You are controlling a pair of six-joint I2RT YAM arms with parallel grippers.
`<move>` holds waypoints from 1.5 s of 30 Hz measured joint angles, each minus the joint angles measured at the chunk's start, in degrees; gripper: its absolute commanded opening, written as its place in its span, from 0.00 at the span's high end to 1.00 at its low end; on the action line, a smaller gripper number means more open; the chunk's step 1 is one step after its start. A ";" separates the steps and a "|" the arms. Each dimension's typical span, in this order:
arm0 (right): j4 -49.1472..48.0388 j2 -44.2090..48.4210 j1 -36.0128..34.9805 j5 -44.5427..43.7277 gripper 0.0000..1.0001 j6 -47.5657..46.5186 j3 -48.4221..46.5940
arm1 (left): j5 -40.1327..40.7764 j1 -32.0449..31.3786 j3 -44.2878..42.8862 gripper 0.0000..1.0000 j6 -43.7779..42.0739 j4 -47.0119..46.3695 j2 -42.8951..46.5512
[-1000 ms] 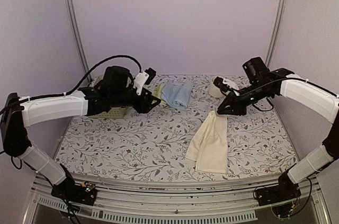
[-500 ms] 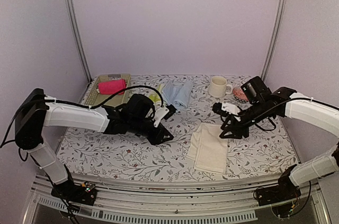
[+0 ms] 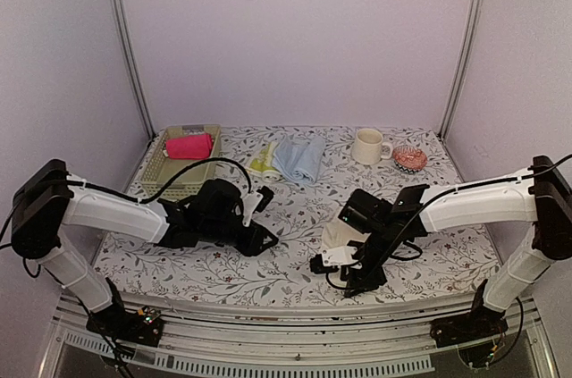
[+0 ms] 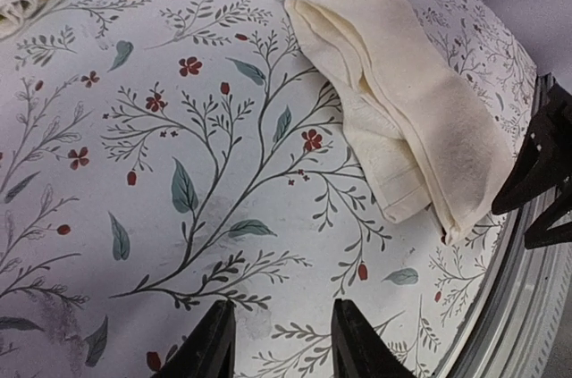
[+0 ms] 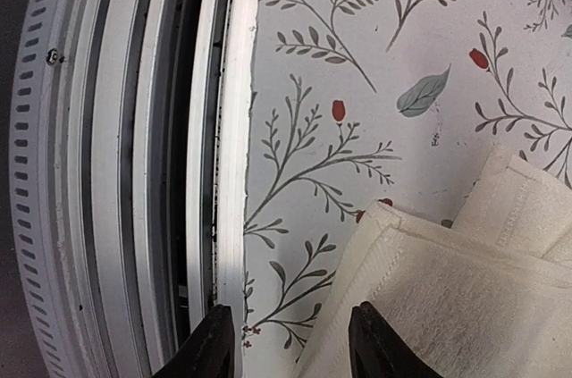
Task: Roll the towels
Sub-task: Pick up the towel from the center of the board.
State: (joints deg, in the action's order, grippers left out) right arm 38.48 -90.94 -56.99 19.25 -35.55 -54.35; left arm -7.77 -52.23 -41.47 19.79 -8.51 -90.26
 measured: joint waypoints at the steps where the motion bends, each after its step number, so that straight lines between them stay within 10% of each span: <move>1: -0.24 -1.01 -0.24 -0.74 0.51 0.15 -0.22 | 0.63 0.00 0.61 0.62 0.63 -0.48 0.68; 16: -2.99 -5.09 -0.76 -9.18 0.55 1.27 -0.79 | 3.74 0.00 1.11 0.61 0.46 -2.16 1.05; 33: -0.94 -2.93 4.00 -15.82 0.97 1.42 -2.86 | 5.55 0.00 -0.48 0.60 -1.90 -0.48 0.11; 45: 3.48 9.81 10.12 -10.23 0.98 -3.87 -40.22 | 5.70 0.59 -3.08 0.60 -3.61 0.50 0.09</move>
State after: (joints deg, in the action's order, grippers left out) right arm 41.95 -81.12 -46.87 9.02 -39.42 -94.56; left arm -2.07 -51.64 -44.56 16.19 -8.01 -90.17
